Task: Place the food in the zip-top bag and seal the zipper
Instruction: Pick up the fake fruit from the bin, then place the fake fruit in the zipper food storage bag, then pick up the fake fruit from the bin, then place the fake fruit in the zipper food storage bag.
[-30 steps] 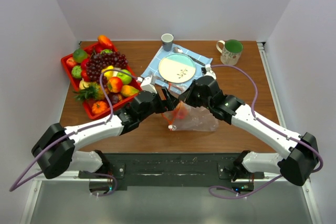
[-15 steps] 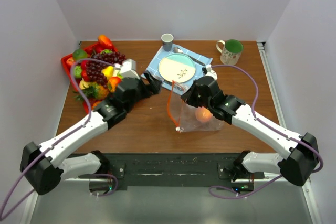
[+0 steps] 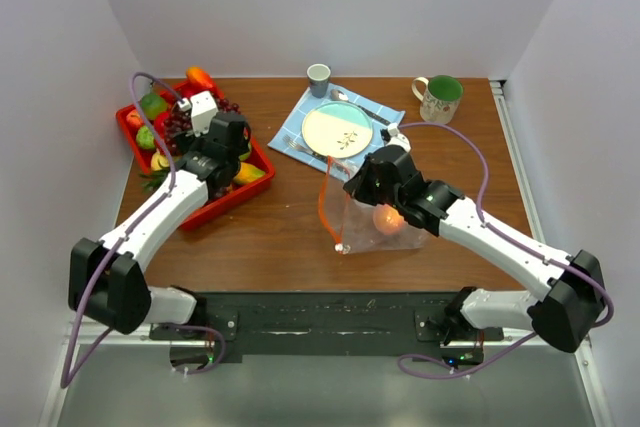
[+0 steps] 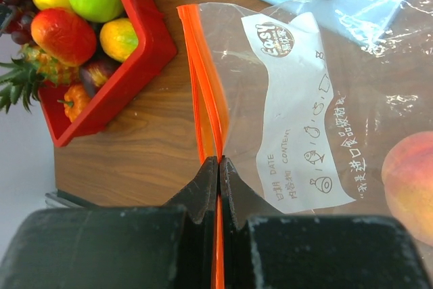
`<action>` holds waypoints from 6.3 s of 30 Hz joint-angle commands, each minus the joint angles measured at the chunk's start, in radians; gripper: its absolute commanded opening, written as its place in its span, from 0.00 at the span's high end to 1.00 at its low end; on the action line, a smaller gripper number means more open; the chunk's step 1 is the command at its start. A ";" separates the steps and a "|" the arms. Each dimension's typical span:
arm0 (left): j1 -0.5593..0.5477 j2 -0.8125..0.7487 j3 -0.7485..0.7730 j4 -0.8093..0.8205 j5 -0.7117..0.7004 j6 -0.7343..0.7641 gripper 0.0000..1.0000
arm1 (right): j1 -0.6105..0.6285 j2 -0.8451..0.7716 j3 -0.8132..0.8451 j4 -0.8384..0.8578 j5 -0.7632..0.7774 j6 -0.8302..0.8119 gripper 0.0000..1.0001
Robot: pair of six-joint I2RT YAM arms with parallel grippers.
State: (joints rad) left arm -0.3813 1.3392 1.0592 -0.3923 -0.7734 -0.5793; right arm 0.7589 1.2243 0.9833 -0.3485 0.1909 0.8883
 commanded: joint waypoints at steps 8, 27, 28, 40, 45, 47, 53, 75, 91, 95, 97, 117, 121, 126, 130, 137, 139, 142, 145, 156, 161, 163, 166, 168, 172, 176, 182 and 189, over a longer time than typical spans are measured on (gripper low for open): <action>0.050 0.132 0.033 0.108 0.020 0.059 0.08 | 0.003 0.006 0.014 0.023 -0.031 -0.025 1.00; 0.070 0.161 0.042 0.095 0.039 0.036 0.69 | 0.003 0.007 0.026 0.013 -0.038 -0.035 1.00; 0.070 0.143 0.045 0.083 0.039 0.036 0.74 | 0.002 0.007 0.028 0.011 -0.038 -0.037 1.00; -0.014 -0.231 -0.154 0.153 0.555 -0.048 1.00 | 0.002 0.056 0.051 0.028 -0.051 -0.031 1.00; -0.270 -0.239 -0.238 0.360 0.641 -0.255 1.00 | 0.002 0.072 0.078 0.032 -0.048 -0.015 1.00; -0.327 -0.221 -0.290 0.490 0.629 -0.315 1.00 | 0.000 0.073 0.086 0.025 -0.048 -0.008 1.00; -0.419 -0.117 -0.360 0.722 0.669 -0.372 0.98 | 0.002 0.058 0.094 0.011 -0.047 0.008 1.00; -0.372 -0.182 -0.159 0.453 0.525 -0.205 0.12 | 0.002 0.017 0.118 -0.056 0.028 -0.014 1.00; 0.228 0.095 0.317 0.083 0.188 0.347 0.06 | 0.002 0.079 0.164 -0.073 -0.030 -0.094 1.00; 0.275 0.257 0.401 0.044 0.192 0.404 0.02 | 0.003 0.107 0.193 -0.081 -0.045 -0.111 1.00; 0.288 0.293 0.421 0.040 0.194 0.427 0.01 | 0.002 0.112 0.189 -0.070 -0.059 -0.109 1.00; 0.358 0.433 0.349 0.099 0.235 0.438 0.00 | 0.002 0.170 0.172 -0.035 -0.113 -0.115 1.00; 0.366 0.446 0.332 0.113 0.243 0.429 0.00 | 0.002 0.165 0.166 -0.033 -0.116 -0.118 1.00; 0.369 0.446 0.305 0.132 0.235 0.415 0.11 | 0.002 0.165 0.160 -0.035 -0.125 -0.118 1.00; 0.374 0.448 0.294 0.133 0.223 0.407 0.22 | 0.003 0.164 0.158 -0.033 -0.130 -0.118 1.00; 0.374 0.434 0.265 0.144 0.207 0.400 0.59 | 0.002 0.155 0.155 -0.026 -0.125 -0.115 1.00; 0.375 0.423 0.266 0.141 0.204 0.401 0.68 | 0.003 0.155 0.153 -0.027 -0.123 -0.114 1.00; 0.375 0.405 0.274 0.135 0.203 0.400 0.86 | 0.002 0.149 0.152 -0.032 -0.119 -0.115 1.00; 0.375 0.380 0.289 0.115 0.200 0.401 0.97 | 0.002 0.141 0.153 -0.037 -0.117 -0.115 1.00; 0.375 0.230 0.323 0.052 0.177 0.414 1.00 | 0.002 0.136 0.164 -0.050 -0.111 -0.115 1.00; 0.375 0.176 0.334 0.033 0.186 0.414 1.00 | 0.003 0.135 0.181 -0.061 -0.102 -0.123 1.00; 0.375 0.150 0.338 0.020 0.206 0.404 1.00 | 0.002 0.136 0.189 -0.066 -0.094 -0.130 1.00; 0.374 0.106 0.332 0.007 0.258 0.385 1.00 | 0.003 0.141 0.201 -0.070 -0.091 -0.134 1.00; 0.368 0.065 0.318 0.007 0.285 0.378 1.00 | 0.003 0.142 0.212 -0.072 -0.091 -0.132 1.00; 0.332 0.008 0.323 -0.019 0.318 0.368 1.00 | 0.002 0.159 0.232 -0.076 -0.097 -0.132 1.00; 0.253 -0.055 0.317 -0.040 0.338 0.334 1.00 | 0.002 0.176 0.264 -0.083 -0.108 -0.120 1.00; 0.148 -0.155 0.294 -0.019 0.469 0.218 1.00 | 0.002 0.193 0.318 -0.089 -0.116 -0.092 1.00; 0.045 -0.250 0.208 0.119 0.671 0.070 1.00 | -0.012 0.240 0.371 -0.047 -0.171 -0.017 1.00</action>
State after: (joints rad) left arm -0.2855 1.1393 1.3071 -0.4187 -0.2447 -0.3885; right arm 0.7570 1.4353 1.2896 -0.4397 0.0673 0.8124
